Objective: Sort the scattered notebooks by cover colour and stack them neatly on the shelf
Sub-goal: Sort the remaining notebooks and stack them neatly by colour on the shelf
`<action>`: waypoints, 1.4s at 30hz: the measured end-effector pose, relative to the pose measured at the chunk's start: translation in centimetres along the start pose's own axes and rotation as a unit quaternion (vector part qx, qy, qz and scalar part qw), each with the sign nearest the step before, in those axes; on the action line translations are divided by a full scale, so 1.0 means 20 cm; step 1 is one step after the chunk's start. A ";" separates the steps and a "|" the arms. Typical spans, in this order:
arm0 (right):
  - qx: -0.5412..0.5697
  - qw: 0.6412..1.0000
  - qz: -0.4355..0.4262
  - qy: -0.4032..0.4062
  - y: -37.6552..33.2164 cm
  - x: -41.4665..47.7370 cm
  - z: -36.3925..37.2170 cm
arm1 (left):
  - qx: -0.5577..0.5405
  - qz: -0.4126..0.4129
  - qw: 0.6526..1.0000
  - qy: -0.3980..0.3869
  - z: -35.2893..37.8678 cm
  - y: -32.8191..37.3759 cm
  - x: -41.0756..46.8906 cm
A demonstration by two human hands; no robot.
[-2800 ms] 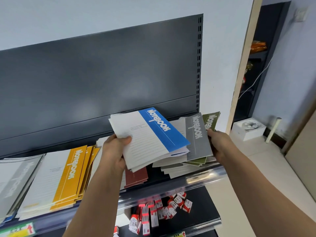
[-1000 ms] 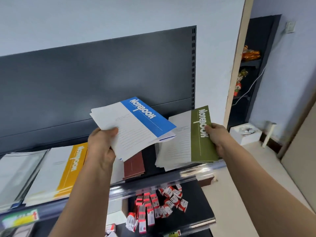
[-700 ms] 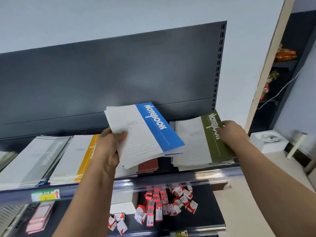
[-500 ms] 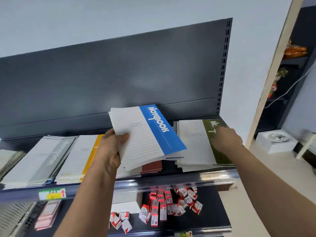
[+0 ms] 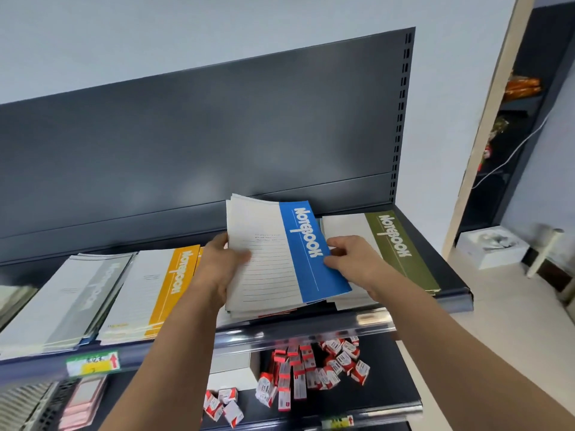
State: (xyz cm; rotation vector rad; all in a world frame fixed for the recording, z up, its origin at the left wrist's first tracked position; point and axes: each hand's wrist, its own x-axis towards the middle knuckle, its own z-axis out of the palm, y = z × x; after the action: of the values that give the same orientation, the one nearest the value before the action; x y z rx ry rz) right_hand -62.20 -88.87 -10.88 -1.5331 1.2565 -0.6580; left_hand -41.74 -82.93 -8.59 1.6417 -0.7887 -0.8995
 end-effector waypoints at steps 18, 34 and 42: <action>-0.190 0.957 0.052 0.213 0.06 -0.01 -0.11 | 0.060 0.003 0.993 -0.101 0.38 -0.06 0.23; -0.407 0.886 0.086 0.204 0.23 -0.04 -0.28 | 0.340 0.041 0.935 -0.087 0.67 -0.16 0.24; -0.540 0.828 -0.076 0.130 0.10 -0.01 -0.06 | 0.570 0.205 0.793 -0.063 0.46 -0.13 0.06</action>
State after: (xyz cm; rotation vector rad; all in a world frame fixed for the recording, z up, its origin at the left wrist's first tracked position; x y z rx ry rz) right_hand -63.97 -89.03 -12.24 -2.5408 1.8847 -0.2078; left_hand -48.96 -87.85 -12.74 2.2514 -1.9424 -0.1351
